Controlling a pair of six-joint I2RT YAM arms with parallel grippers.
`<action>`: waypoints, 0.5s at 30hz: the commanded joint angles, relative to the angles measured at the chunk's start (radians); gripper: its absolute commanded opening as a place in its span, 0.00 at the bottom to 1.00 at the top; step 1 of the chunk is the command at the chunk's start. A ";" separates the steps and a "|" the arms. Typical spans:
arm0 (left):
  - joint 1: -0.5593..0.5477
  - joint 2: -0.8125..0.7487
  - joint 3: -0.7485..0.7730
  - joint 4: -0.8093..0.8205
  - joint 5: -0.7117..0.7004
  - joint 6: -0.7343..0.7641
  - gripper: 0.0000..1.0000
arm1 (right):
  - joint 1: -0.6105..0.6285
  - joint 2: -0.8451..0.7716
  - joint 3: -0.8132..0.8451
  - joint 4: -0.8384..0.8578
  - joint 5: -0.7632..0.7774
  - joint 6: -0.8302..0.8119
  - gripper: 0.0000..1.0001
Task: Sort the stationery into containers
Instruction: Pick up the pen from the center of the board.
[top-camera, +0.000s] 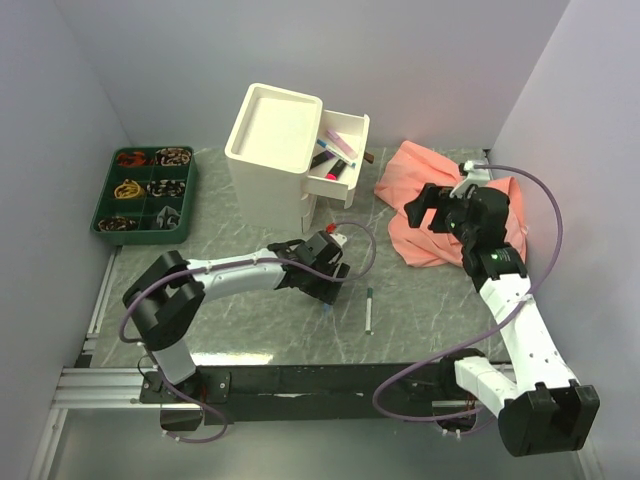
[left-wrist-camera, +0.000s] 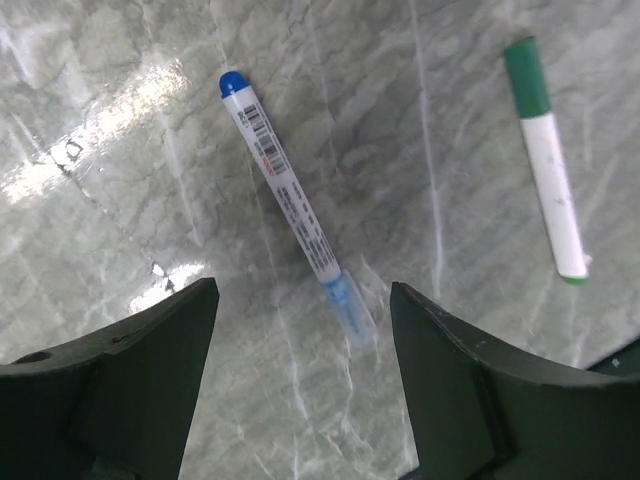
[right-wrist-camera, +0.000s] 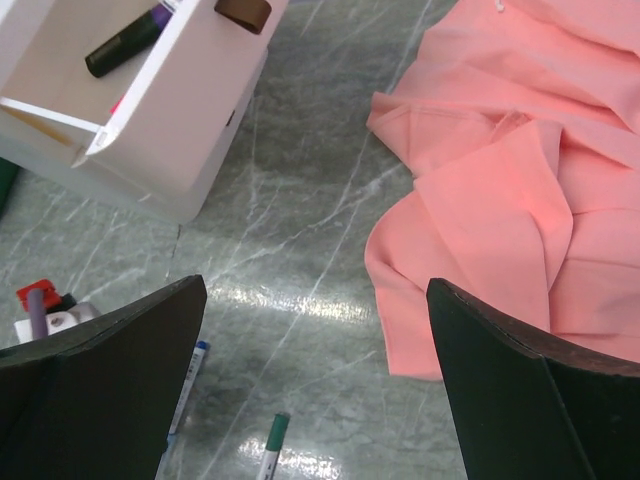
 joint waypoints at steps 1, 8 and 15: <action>-0.017 0.045 0.058 0.033 -0.042 -0.020 0.73 | -0.012 -0.047 -0.019 0.034 -0.009 0.010 1.00; -0.026 0.139 0.088 0.018 -0.033 0.013 0.67 | -0.030 -0.084 -0.053 0.032 -0.014 0.027 1.00; -0.026 0.151 0.092 -0.004 0.048 0.050 0.22 | -0.049 -0.105 -0.065 0.016 -0.017 0.028 1.00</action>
